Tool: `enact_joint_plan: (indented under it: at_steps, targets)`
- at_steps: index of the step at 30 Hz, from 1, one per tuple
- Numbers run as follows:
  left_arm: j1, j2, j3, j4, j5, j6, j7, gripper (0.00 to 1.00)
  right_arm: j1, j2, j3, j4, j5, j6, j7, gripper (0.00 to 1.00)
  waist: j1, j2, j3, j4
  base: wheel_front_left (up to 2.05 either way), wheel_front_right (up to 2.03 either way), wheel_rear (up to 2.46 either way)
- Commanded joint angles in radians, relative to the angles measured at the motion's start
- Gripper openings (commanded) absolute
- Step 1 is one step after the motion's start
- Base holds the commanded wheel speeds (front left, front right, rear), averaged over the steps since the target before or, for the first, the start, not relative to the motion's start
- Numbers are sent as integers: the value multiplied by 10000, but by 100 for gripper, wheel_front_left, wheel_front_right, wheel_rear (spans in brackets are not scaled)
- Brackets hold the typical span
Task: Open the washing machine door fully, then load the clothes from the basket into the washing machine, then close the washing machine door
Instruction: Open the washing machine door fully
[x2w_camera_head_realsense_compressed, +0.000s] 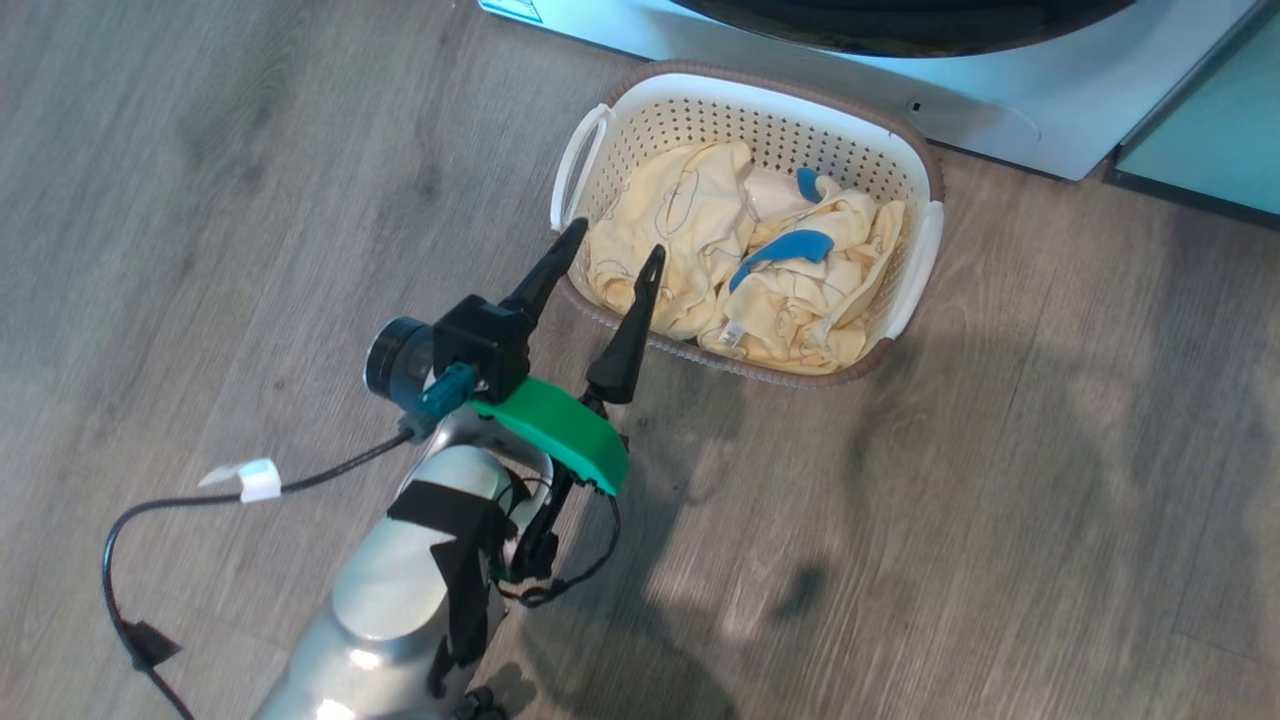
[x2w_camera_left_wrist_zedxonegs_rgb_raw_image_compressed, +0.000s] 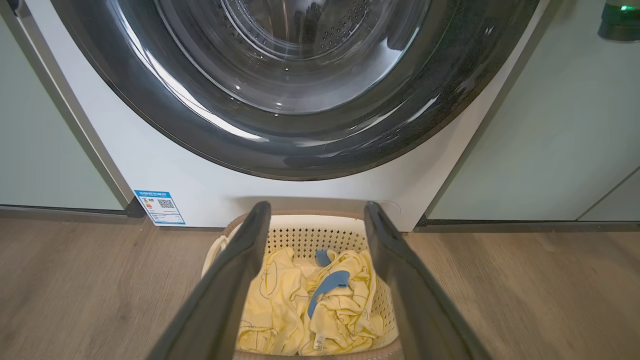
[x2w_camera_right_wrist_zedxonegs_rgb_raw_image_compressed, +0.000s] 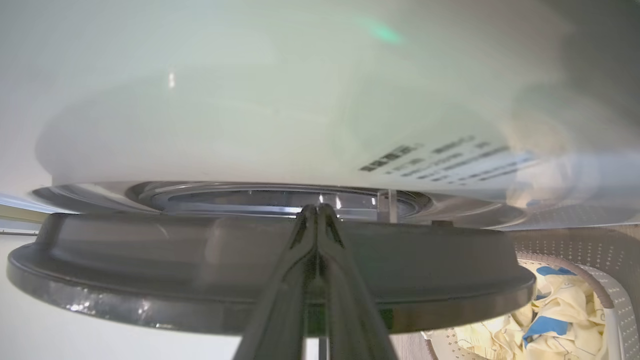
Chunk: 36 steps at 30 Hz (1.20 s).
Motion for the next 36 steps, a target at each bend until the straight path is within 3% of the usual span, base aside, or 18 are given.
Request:
enact_joint_plan:
  at_steps: [1,8,21,36]
  targets:
    - [-252,165,273,-308,-58,71,-61,100,-407,490,270,-160,-69,-27,86,0,0,0,9,30,0,0,0]
    - [-247,164,272,-359,-54,145,-61,100,-442,504,414,-121,-39,-27,131,0,0,0,46,44,0,0,0]
    - [-197,164,385,-318,-19,166,-61,100,10,414,718,-277,294,-27,1294,0,0,0,-114,-59,0,0,0]
    - [194,164,684,-307,55,131,-61,100,1646,603,1093,-1721,984,-27,2518,0,0,0,-682,-212,0,0,0]
